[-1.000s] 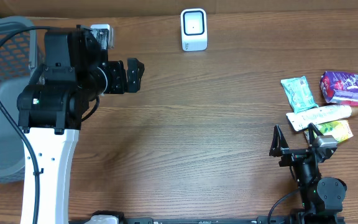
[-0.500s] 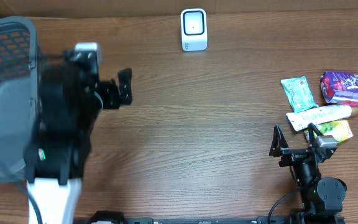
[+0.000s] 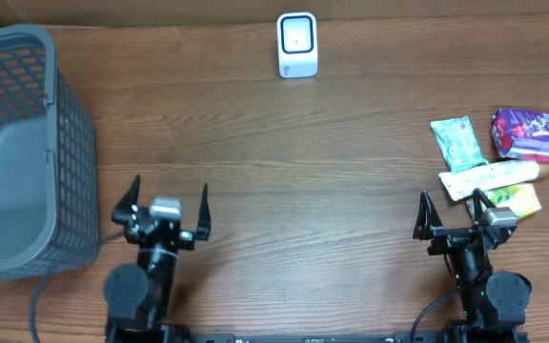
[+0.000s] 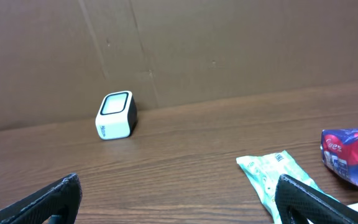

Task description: Scan the item barcode

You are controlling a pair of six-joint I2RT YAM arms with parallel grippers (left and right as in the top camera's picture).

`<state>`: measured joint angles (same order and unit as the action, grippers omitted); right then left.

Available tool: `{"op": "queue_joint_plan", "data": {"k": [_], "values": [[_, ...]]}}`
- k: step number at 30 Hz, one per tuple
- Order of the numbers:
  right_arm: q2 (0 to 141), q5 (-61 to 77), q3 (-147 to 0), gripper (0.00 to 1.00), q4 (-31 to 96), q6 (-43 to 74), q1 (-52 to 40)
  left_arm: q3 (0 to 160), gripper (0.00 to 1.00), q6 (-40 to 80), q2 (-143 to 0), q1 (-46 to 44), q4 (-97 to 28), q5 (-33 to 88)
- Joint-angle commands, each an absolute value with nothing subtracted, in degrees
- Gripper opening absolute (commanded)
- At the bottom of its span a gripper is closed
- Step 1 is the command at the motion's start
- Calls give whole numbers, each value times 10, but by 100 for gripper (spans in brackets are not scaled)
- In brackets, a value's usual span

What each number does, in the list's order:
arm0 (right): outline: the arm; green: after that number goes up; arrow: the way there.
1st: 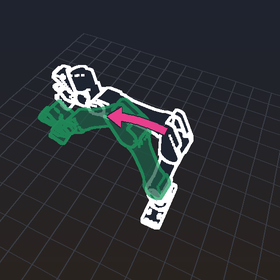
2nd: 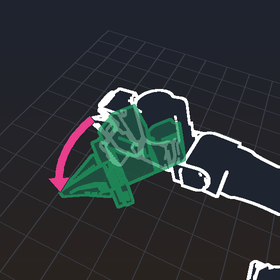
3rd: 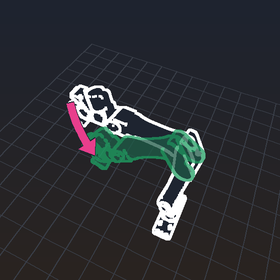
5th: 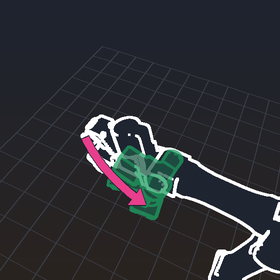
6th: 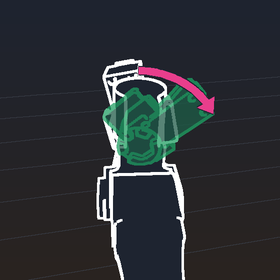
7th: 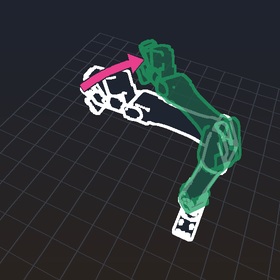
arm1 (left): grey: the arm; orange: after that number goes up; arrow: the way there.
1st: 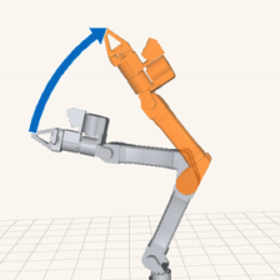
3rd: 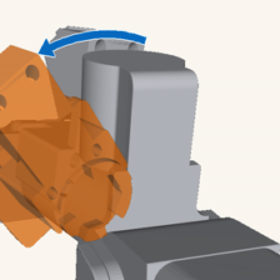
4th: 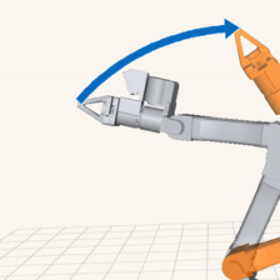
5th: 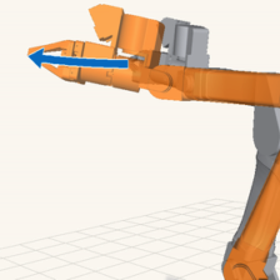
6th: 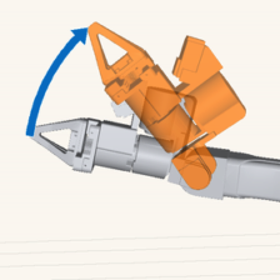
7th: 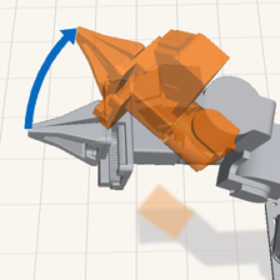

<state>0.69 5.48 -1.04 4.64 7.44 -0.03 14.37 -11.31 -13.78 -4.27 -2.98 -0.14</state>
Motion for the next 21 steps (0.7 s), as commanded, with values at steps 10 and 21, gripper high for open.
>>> {"op": "queue_joint_plan", "data": {"k": [10,21], "values": [[2,47,-4,100,44,72,-3,3,100,-217,-2,-37,-44,11],[2,47,-4,100,44,72,-3,3,99,-210,-3,-38,-44,11]]}}
